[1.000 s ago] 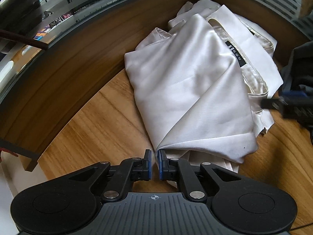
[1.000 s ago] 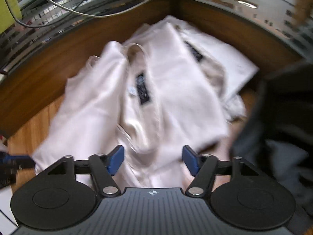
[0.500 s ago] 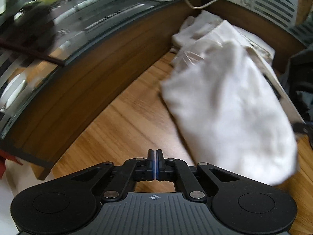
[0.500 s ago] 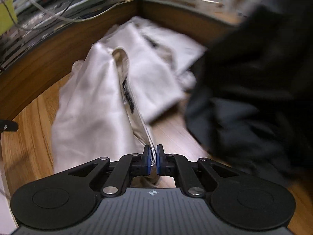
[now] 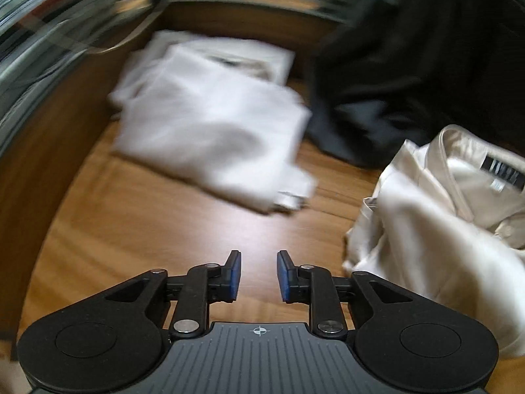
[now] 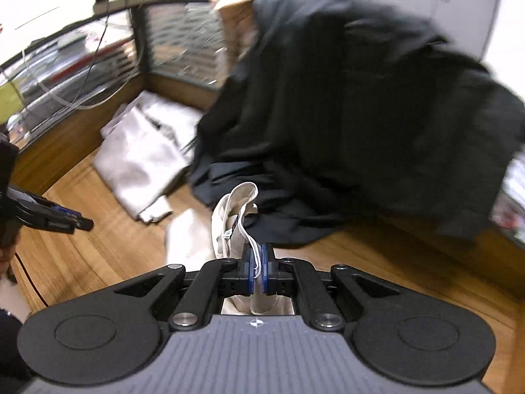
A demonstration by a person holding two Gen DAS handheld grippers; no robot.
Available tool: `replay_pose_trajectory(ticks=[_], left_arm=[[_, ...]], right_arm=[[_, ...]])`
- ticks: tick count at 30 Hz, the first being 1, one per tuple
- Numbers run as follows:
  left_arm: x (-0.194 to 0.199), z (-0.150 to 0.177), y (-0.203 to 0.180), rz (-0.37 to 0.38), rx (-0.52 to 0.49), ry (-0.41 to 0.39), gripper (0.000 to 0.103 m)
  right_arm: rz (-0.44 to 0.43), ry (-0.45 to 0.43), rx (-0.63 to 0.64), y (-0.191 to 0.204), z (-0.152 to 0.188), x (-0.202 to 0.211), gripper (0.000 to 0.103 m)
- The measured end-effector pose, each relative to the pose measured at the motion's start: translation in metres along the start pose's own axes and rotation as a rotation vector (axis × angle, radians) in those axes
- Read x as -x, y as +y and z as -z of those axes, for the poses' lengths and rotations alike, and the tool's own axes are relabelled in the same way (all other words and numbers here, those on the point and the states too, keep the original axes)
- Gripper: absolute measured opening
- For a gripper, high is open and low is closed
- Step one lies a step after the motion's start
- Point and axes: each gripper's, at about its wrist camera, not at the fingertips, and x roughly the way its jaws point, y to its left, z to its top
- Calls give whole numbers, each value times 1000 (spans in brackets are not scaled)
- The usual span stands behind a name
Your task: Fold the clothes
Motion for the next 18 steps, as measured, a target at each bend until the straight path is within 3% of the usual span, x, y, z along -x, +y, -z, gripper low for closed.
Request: replay_pose_trajectory(ticks=[2,6,14,17,18], left_arm=[[4,-1,-16,34,-44,-8,36],[11,-3,-50,92,-149,-39,56],[2,-4,-105,154,-289,-5,68],[-3,-4,-120,170,-326,15,69],[-4,-4,-125,173,-341,18,69]], right_arm=[[37,-34,-14,-13,2,26,5],[124,-64,-35,-45,10,55,5],[316,115,-121,-117,68,-22,11],[374,158,-142,-131,86,-40,25],[371,153,-157,-132,90,-40,34]])
